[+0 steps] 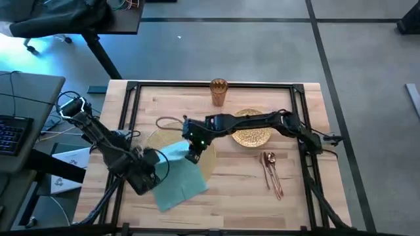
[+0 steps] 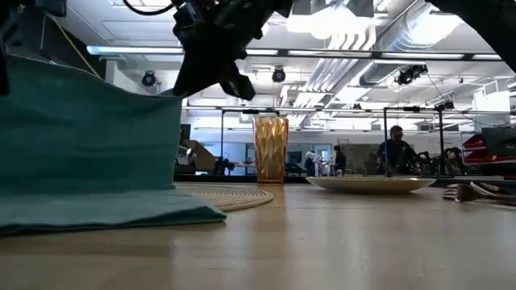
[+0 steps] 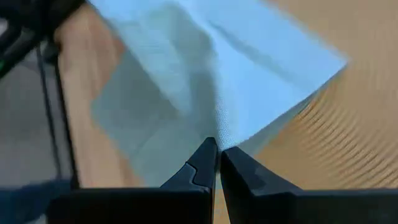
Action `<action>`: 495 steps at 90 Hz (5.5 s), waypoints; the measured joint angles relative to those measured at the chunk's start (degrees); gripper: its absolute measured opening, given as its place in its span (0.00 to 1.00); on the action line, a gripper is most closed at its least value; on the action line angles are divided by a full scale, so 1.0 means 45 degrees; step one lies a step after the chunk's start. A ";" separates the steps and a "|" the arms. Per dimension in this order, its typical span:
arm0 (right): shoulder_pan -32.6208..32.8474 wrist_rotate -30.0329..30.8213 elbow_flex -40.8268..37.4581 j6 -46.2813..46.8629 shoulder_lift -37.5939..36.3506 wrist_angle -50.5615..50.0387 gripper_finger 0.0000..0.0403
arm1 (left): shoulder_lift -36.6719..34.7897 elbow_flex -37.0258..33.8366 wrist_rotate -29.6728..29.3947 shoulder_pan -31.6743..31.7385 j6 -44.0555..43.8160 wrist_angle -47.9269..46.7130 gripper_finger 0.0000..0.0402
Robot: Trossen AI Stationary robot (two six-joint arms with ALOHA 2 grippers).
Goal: Set table place
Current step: Fold the blue table napkin
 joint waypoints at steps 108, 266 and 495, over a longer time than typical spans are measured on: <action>0.2991 0.1976 0.0000 0.0729 0.0923 -0.1332 0.00 | 0.5244 0.3949 0.1010 -0.0808 0.0935 -0.0456 0.00; -0.0889 -0.0028 0.0010 -0.8535 0.0372 0.1248 0.52 | 0.2087 0.3944 -0.0041 -0.1287 -0.9107 -0.6187 0.25; -0.1311 0.0591 0.3852 -0.9978 0.1581 -0.4577 0.00 | 0.0309 -0.4728 -0.1292 0.0913 -0.1581 0.5736 0.01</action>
